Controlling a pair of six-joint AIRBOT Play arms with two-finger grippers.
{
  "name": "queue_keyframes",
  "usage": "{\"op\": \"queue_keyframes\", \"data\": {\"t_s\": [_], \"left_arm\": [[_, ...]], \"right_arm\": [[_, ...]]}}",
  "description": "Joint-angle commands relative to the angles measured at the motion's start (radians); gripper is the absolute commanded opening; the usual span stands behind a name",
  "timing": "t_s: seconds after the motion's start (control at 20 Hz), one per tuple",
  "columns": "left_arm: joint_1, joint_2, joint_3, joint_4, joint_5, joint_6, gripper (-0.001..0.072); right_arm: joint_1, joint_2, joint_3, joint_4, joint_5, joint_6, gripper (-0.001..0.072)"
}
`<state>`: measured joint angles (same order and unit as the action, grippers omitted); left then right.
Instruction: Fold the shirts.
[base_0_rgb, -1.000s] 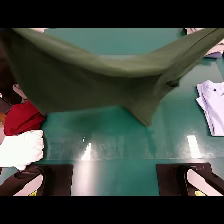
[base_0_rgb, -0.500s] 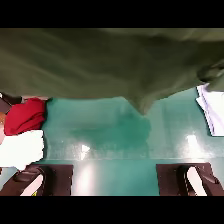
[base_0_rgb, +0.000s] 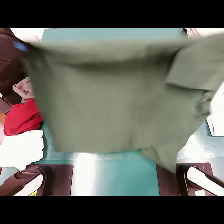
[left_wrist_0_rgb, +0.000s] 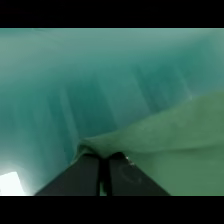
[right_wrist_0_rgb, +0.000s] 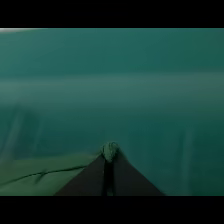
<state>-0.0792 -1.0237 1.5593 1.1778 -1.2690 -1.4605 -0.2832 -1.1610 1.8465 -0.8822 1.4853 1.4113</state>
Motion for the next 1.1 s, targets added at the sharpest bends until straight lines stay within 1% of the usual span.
{"op": "queue_keyframes", "data": {"t_s": [0.0,0.05,0.15,0.25,0.3,0.35,0.4,0.45,0.5,0.55,0.6,0.65,0.7,0.8,0.95,1.05], "left_arm": [[0.001,-0.217,-0.213,-0.036,0.174,0.059,0.0026],[0.001,-0.287,-0.219,-0.041,0.216,0.06,0.0026],[0.001,-0.4,-0.217,-0.044,0.268,0.064,0.0027],[0.001,-0.468,-0.211,-0.048,0.273,0.062,0.0028],[0.001,-0.48,-0.211,-0.039,0.274,0.063,0.0151],[0.001,-0.48,-0.211,-0.021,0.272,0.063,0.0491],[0.008,-0.476,-0.201,-0.003,0.244,0.063,0.068],[0.027,-0.476,-0.178,0.002,0.182,0.064,0.061],[0.059,-0.476,-0.147,0.001,0.088,0.077,0.0603],[0.096,-0.47,-0.13,-0.002,-0.002,0.081,0.0603],[0.128,-0.454,-0.141,-0.003,-0.059,0.094,0.0603],[0.155,-0.424,-0.178,-0.003,-0.093,0.11,0.0603],[0.177,-0.377,-0.251,-0.006,-0.1,0.111,0.0603],[0.188,-0.254,-0.462,-0.009,-0.046,0.118,0.0603],[0.188,-0.097,-0.775,-0.073,0.008,0.159,0.0603],[0.188,-0.047,-0.908,-0.102,0.024,0.16,0.0603]], "right_arm": [[0.199,-0.181,-0.198,-0.223,-0.123,0.019,0.0016],[0.243,-0.226,-0.23,-0.274,-0.207,0.019,0.0017],[0.303,-0.308,-0.264,-0.297,-0.356,0.019,0.0018],[0.334,-0.38,-0.252,-0.295,-0.42,0.02,0.002],[0.342,-0.412,-0.23,-0.296,-0.418,0.019,0.0079],[0.343,-0.436,-0.202,-0.296,-0.395,0.019,0.035],[0.338,-0.456,-0.161,-0.295,-0.348,0.02,0.0495],[0.328,-0.465,-0.123,-0.292,-0.289,0.019,0.0492],[0.316,-0.461,-0.092,-0.286,-0.221,0.018,0.0491],[0.303,-0.446,-0.075,-0.286,-0.159,-0.001,0.0454],[0.288,-0.415,-0.084,-0.287,-0.111,-0.026,0.0434],[0.274,-0.376,-0.115,-0.286,-0.082,-0.033,0.0434],[0.263,-0.328,-0.167,-0.286,-0.061,-0.035,0.0434],[0.246,-0.233,-0.296,-0.286,-0.031,-0.05,0.0434],[0.246,-0.128,-0.467,-0.287,-0.045,-0.055,0.0434],[0.246,-0.08,-0.545,-0.286,-0.053,-0.058,0.0434]]}}
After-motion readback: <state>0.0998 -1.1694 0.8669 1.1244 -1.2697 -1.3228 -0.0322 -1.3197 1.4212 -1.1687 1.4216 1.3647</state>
